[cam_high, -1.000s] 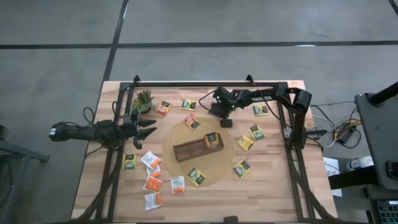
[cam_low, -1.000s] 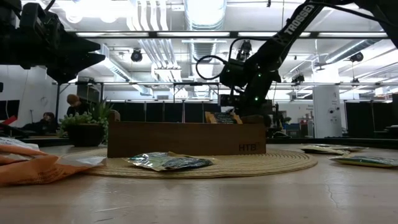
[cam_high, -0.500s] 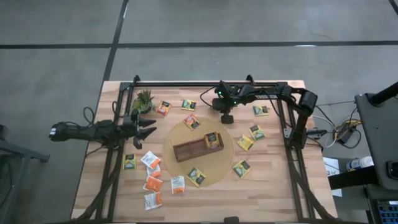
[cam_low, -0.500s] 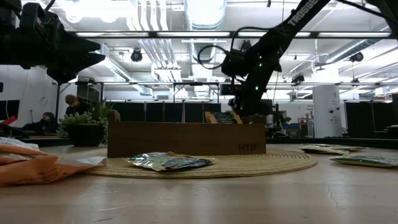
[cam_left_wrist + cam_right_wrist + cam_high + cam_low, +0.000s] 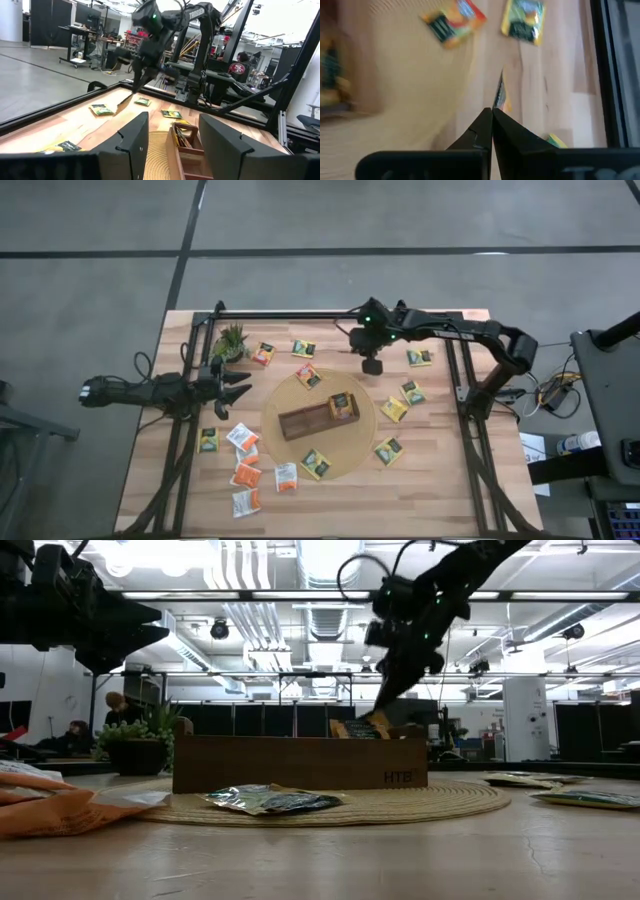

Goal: Pick & Place Tea
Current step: Put the orange tea bag into the right section of the wooden organizer

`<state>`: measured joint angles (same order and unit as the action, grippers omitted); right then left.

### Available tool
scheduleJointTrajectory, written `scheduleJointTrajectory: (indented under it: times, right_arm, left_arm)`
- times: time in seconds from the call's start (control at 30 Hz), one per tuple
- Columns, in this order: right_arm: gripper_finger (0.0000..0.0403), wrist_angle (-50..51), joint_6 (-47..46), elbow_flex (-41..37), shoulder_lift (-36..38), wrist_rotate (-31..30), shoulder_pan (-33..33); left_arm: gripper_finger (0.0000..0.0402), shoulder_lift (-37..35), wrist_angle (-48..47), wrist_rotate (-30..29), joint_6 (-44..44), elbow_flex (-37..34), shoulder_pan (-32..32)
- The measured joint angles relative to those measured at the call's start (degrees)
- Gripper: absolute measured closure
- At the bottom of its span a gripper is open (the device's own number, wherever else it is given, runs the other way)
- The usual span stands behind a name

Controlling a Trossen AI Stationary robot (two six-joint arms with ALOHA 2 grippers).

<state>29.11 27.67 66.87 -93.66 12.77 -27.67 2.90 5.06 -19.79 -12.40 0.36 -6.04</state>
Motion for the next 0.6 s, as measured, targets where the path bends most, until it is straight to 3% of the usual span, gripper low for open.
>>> scheduleJointTrajectory:
  times: [0.4,0.6]
  right_arm:
    - [0.0395,4.4,-5.1,0.0,7.7,12.6,2.9]
    - [0.0395,5.2,-7.4,0.0,8.9,13.5,6.7]
  left_arm:
    - [0.0234,0.0,0.0,0.0,0.0,0.2,0.0]
    - [0.0234,0.0,0.0,0.0,0.0,0.2,0.0]
